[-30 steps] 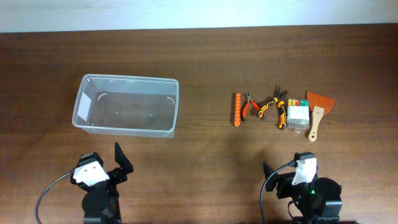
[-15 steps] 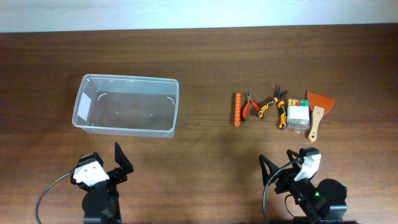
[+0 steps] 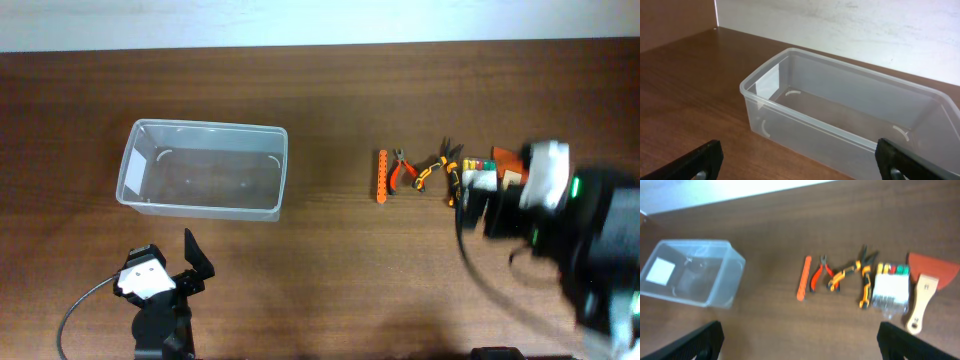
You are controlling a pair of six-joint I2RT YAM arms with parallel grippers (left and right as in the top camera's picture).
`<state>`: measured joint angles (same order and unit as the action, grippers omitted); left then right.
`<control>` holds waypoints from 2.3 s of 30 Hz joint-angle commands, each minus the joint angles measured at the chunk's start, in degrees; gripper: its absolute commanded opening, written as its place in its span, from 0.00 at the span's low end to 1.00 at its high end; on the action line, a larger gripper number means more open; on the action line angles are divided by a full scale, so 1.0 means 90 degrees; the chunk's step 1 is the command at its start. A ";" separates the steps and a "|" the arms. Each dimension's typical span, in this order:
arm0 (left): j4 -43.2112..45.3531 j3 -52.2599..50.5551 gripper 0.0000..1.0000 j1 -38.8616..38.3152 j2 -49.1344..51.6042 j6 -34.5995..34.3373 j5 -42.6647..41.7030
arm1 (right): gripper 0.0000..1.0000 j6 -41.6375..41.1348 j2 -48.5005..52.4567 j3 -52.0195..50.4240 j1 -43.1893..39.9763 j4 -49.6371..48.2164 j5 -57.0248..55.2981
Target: Pack container
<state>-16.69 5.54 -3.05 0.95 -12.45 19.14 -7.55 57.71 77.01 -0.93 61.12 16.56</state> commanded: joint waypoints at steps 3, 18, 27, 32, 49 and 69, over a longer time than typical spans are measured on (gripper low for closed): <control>-0.0002 -0.0024 0.99 -0.0024 -0.0029 0.0056 0.0022 | 0.99 -0.0075 0.1999 0.1940 0.0146 0.0568 0.0886; -0.0002 -0.0024 0.99 -0.0024 -0.0029 0.0056 0.0022 | 0.95 -0.2161 0.4947 0.2766 0.3832 -0.0593 -0.2181; -0.0002 -0.0024 0.99 -0.0024 -0.0029 0.0056 0.0022 | 0.93 -0.2506 0.6241 0.2766 0.4833 -0.0896 -0.2154; -0.0002 -0.0024 0.99 -0.0024 -0.0029 0.0056 0.0022 | 0.93 -0.2572 0.6562 0.2766 0.5068 -0.1214 -0.2086; -0.0002 -0.0024 0.99 -0.0024 -0.0029 0.0056 0.0022 | 0.51 -0.2572 0.7393 0.2754 0.4745 -0.1056 -0.2278; -0.0002 -0.0024 0.99 -0.0024 -0.0029 0.0056 0.0022 | 0.40 -0.3011 0.7383 0.2756 0.3699 0.0476 -0.2341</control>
<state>-16.67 5.54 -3.05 0.95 -12.45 19.11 -32.93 124.05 100.73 32.53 64.97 -3.49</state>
